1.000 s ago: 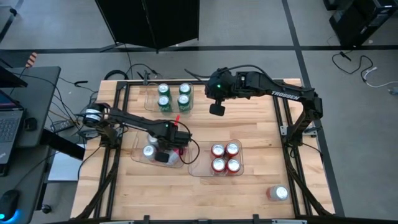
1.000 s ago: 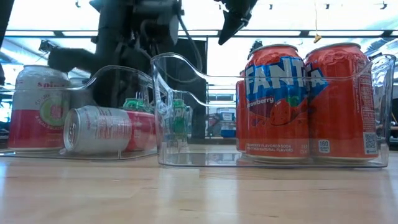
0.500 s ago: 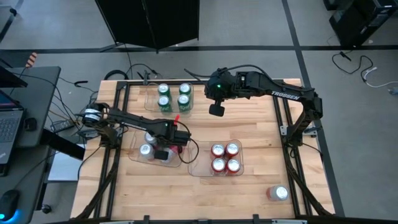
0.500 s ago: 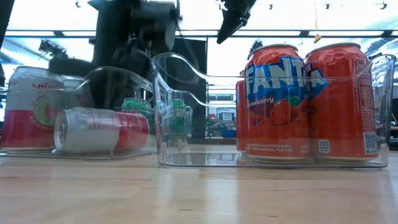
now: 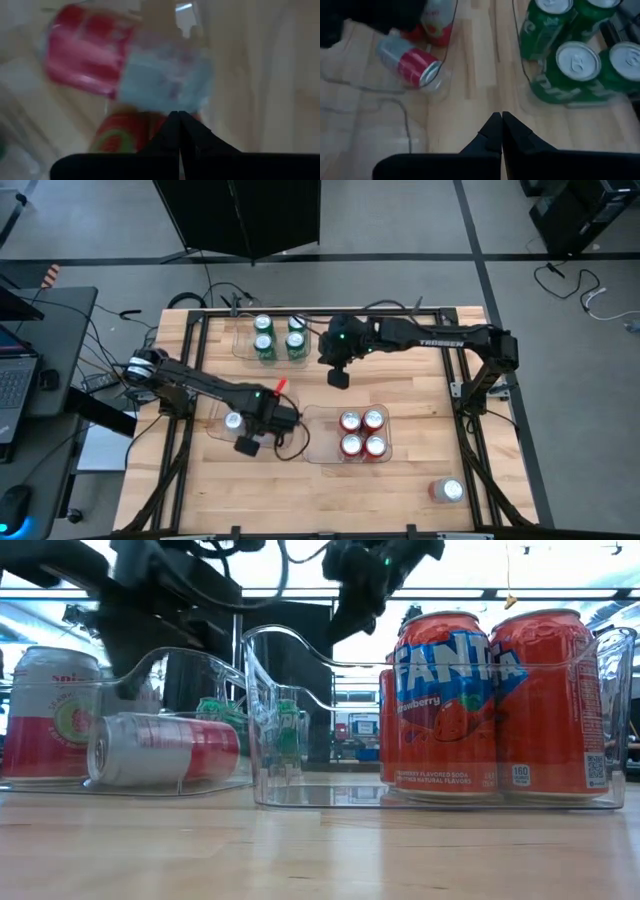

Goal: Sort soda cans
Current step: Put the pink white soda can into the bottom left transparent bin

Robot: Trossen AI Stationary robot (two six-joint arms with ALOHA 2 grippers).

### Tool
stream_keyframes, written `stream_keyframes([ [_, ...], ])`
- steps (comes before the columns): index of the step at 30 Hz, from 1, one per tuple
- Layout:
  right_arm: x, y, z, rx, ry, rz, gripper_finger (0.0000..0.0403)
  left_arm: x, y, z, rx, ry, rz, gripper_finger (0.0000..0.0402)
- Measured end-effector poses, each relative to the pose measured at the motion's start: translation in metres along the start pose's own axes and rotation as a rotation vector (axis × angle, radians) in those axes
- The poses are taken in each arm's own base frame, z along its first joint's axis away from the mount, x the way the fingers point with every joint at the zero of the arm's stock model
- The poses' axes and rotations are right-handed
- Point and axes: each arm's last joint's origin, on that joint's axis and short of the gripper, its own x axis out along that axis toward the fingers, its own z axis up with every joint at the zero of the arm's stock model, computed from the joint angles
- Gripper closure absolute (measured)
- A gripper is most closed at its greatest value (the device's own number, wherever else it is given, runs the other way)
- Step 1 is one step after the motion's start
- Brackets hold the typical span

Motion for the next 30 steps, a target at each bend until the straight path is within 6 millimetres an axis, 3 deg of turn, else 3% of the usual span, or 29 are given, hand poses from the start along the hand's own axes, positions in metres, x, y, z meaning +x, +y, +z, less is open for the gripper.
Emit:
stream_keyframes([
  [7,0.028,0.006,-0.016,0.019,-0.133,0.025,0.0403,0.000,-0.021,0.004,0.047,-0.035,-0.034,0.0402],
  [23,0.043,0.006,-0.024,0.020,-0.197,0.025,0.0403,0.025,-0.030,0.000,-0.004,-0.023,-0.096,0.0402],
  [30,0.084,0.008,-0.041,0.049,-0.102,0.083,0.0403,0.030,-0.027,-0.001,-0.031,-0.030,-0.023,0.0402],
])
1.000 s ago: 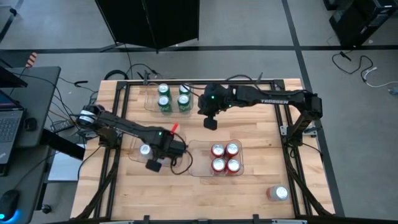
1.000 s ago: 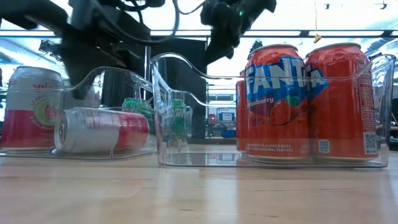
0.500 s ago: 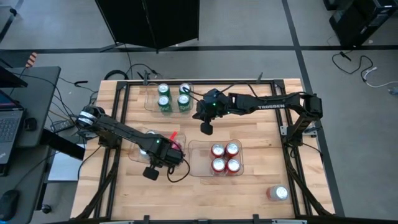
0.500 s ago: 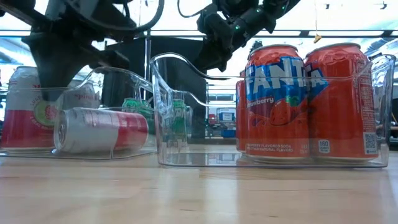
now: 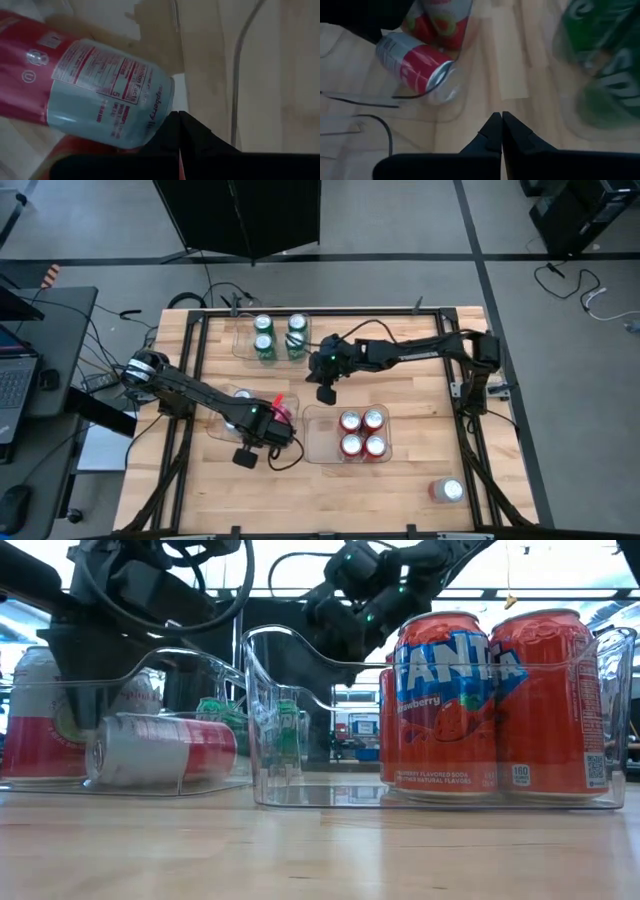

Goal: Sort soda cans
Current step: Put the pink white soda can into the bottom left transparent bin

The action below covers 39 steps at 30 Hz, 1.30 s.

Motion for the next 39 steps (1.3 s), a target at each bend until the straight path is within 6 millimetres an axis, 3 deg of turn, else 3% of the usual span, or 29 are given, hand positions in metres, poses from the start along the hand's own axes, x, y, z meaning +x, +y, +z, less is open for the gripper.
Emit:
stream_keyframes([
  [8,0.031,0.010,-0.008,0.011,0.008,0.085,0.0403,0.001,0.001,0.002,0.001,-0.028,0.021,0.0402],
  [14,0.044,0.019,-0.012,0.001,0.008,0.112,0.0403,0.013,0.002,-0.004,-0.031,-0.002,0.030,0.0402],
  [31,0.045,0.024,-0.012,0.003,-0.001,0.124,0.0403,0.012,0.010,-0.008,-0.138,0.029,0.212,0.0402],
  [39,0.045,0.028,-0.012,-0.004,0.003,0.131,0.0403,-0.011,0.011,-0.001,-0.160,0.013,0.265,0.0402],
])
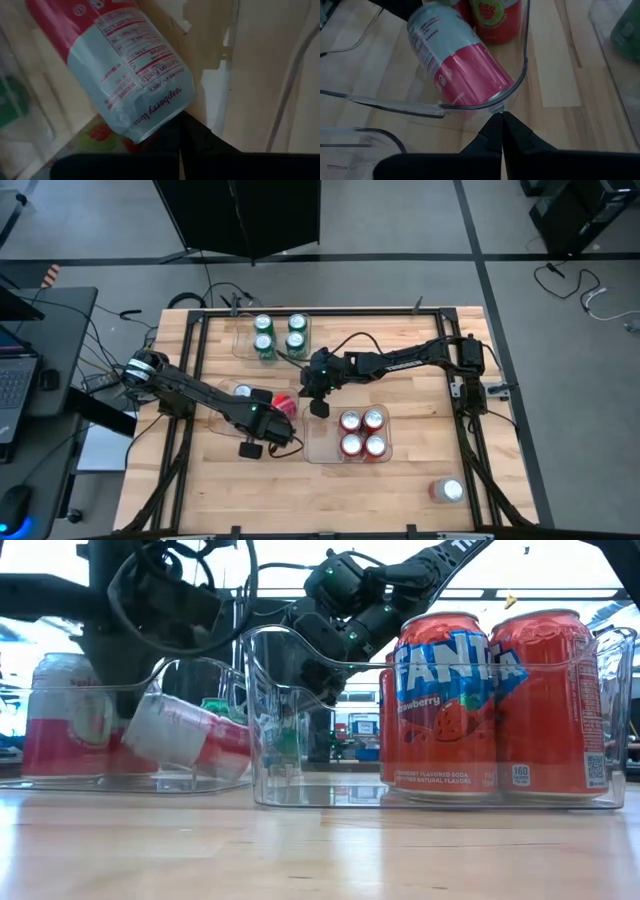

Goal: Sort soda cans
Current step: Put the pink white soda can into the bottom left transparent bin, then move the pink white soda can on the center table

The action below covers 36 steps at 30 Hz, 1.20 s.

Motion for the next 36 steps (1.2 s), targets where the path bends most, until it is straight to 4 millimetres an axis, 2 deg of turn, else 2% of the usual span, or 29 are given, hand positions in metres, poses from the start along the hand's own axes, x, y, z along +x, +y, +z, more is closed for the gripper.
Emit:
stream_keyframes([
  [10,0.000,0.001,-0.001,-0.006,0.011,-0.001,0.0403,-0.024,0.011,0.008,-0.012,-0.056,0.136,0.0402],
  [14,0.000,0.000,-0.001,-0.006,0.016,-0.006,0.0403,-0.031,0.022,0.013,-0.010,-0.087,0.183,0.0402],
  [17,0.000,0.001,-0.001,-0.009,0.015,0.000,0.0403,-0.037,0.036,0.022,-0.044,-0.160,0.295,0.0402],
  [19,0.001,0.005,-0.002,-0.013,0.023,0.018,0.0403,-0.033,0.045,0.026,-0.047,-0.162,0.347,0.0401],
  [26,0.002,0.011,-0.004,-0.035,0.038,0.021,0.0403,-0.029,0.068,0.031,-0.072,-0.184,0.298,0.0401],
  [36,0.002,0.012,-0.004,-0.043,0.045,0.019,0.0403,-0.043,0.065,0.020,-0.135,-0.219,0.228,0.0401],
])
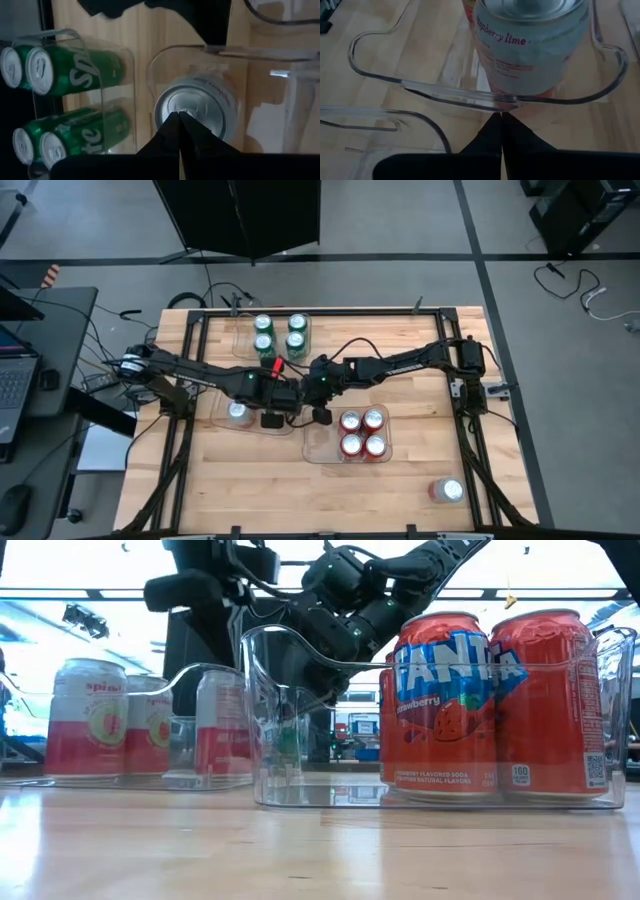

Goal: Sort soda cans
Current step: Move the pink white soda can on the center table

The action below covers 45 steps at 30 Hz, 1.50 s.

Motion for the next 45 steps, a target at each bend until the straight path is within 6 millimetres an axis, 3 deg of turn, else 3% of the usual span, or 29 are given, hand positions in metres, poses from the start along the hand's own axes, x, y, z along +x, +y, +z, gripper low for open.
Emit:
stream_keyframes([
  [8,-0.008,0.001,0.005,-0.007,-0.011,-0.017,0.0403,-0.014,0.000,-0.006,-0.057,-0.093,-0.074,0.0401],
  [19,-0.053,0.013,0.017,-0.058,-0.008,-0.126,0.0403,-0.029,0.005,-0.044,-0.176,-0.533,-0.328,0.0401],
  [27,-0.080,0.030,-0.010,-0.002,-0.034,-0.172,0.0403,-0.015,0.005,-0.081,-0.198,-0.907,-0.475,0.0401],
  [32,-0.106,0.061,-0.026,0.047,-0.039,-0.179,0.0403,-0.002,0.004,-0.098,-0.193,-1.033,-0.489,0.0401],
  [41,-0.171,0.149,-0.047,0.187,0.091,-0.230,0.0403,0.009,-0.001,-0.098,-0.176,-1.095,-0.466,0.0402],
  [45,-0.194,0.179,-0.060,0.299,0.238,-0.275,0.0396,0.008,0.000,-0.096,-0.171,-1.112,-0.459,0.0401],
])
